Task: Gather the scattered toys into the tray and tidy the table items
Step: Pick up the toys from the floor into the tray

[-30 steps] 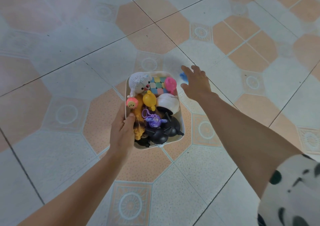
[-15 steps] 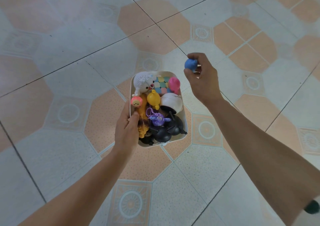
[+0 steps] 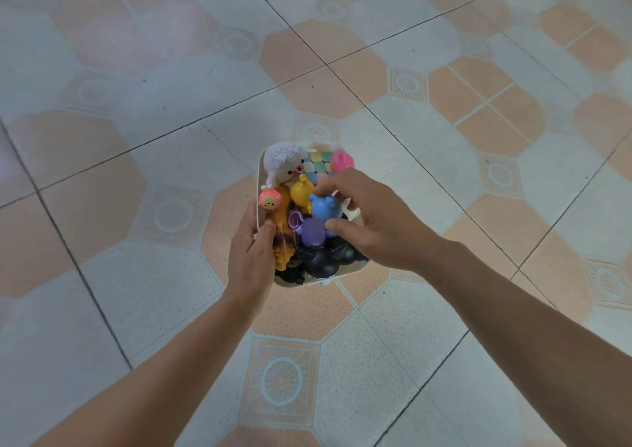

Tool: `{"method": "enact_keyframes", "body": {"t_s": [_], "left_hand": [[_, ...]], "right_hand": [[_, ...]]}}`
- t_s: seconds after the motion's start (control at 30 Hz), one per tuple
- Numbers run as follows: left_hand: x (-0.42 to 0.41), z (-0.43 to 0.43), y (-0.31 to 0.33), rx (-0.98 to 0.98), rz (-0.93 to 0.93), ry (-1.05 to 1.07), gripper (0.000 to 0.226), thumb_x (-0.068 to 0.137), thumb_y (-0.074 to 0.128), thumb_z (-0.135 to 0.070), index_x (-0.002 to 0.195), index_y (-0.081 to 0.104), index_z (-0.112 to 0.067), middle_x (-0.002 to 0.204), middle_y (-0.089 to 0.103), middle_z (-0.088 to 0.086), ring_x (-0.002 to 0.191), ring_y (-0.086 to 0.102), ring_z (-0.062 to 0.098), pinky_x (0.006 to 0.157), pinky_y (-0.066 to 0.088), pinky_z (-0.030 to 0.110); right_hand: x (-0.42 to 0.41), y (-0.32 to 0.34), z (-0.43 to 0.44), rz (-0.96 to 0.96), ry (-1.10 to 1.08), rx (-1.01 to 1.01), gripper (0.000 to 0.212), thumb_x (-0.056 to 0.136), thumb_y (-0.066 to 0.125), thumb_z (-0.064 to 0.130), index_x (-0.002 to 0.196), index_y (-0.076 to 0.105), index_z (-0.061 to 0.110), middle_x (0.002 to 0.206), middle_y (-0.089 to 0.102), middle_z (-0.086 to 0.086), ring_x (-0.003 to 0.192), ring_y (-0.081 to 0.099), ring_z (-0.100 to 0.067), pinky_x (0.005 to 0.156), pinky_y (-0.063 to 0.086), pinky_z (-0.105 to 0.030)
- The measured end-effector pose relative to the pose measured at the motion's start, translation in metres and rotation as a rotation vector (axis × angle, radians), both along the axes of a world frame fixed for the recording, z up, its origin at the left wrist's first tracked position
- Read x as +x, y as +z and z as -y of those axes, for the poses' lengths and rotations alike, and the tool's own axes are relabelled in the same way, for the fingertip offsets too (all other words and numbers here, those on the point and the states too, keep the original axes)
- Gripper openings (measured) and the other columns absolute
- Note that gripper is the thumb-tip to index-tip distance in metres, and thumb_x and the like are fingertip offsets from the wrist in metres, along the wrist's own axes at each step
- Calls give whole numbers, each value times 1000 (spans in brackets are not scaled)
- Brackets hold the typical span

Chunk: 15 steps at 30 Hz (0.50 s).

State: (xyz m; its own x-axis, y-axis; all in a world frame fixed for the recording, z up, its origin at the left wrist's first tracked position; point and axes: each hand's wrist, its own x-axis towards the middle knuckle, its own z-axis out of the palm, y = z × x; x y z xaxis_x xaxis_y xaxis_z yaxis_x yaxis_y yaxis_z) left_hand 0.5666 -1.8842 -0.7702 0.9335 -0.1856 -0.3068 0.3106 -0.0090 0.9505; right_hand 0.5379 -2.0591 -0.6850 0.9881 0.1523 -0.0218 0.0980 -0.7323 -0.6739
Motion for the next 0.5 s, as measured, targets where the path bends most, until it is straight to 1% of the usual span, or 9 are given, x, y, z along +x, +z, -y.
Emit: {"method": "enact_keyframes", "body": {"t_s": [0.07, 0.1, 0.17, 0.2, 0.27, 0.37, 0.43, 0.5], "left_hand": [[-1, -8, 3, -9, 18, 5, 40, 88, 41, -24, 122, 60, -25, 105, 68, -4, 100, 63, 17, 87, 51, 34], [-2, -12, 4, -6, 29, 4, 39, 89, 40, -22, 123, 60, -21, 103, 68, -5, 97, 62, 16, 85, 50, 31], [-1, -22, 7, 4, 35, 17, 35, 94, 39, -18, 123, 59, -18, 99, 68, -9, 94, 62, 15, 81, 51, 25], [-1, -27, 9, 7, 29, 24, 35, 96, 39, -16, 124, 59, -20, 103, 69, -6, 97, 63, 16, 82, 53, 27], [0, -39, 13, 6, 32, 33, 36, 98, 38, -13, 125, 58, -23, 110, 68, 2, 103, 64, 19, 88, 54, 37], [1, -55, 16, 13, 23, 50, 37, 98, 37, -15, 127, 57, -26, 114, 66, 4, 107, 63, 22, 94, 52, 47], [0, -69, 17, 7, -1, 75, 37, 100, 36, -18, 130, 55, -27, 117, 66, 3, 108, 62, 20, 95, 51, 47], [0, -84, 19, 1, -11, 102, 36, 100, 36, -20, 130, 55, -28, 117, 66, 1, 108, 63, 19, 95, 51, 47]], "right_hand": [[2, 0, -9, 44, 13, -120, 32, 79, 69, 8, 108, 59, 15, 111, 64, -1, 98, 54, -17, 85, 36, -30], [3, -1, -13, 70, 22, -183, 32, 77, 70, 9, 106, 60, 16, 110, 64, 0, 99, 53, -19, 85, 33, -33], [4, -1, -23, 103, 40, -246, 33, 75, 73, 12, 105, 60, 16, 107, 63, 4, 99, 49, -19, 82, 29, -32], [5, -1, -27, 108, 46, -253, 34, 74, 74, 14, 105, 60, 17, 107, 63, 5, 99, 48, -18, 81, 27, -30], [6, -1, -37, 121, 73, -268, 35, 74, 76, 15, 105, 61, 17, 112, 62, 5, 104, 47, -17, 81, 25, -29], [9, 2, -49, 121, 97, -272, 42, 74, 77, 19, 112, 62, 18, 127, 56, 3, 118, 45, -18, 89, 27, -30], [12, 10, -59, 121, 86, -188, 45, 77, 75, 25, 118, 61, 20, 127, 55, 3, 119, 45, -17, 93, 29, -32], [15, 17, -69, 179, 11, -72, 39, 82, 69, 28, 119, 59, 18, 120, 57, 1, 112, 49, -18, 93, 35, -34]]}}
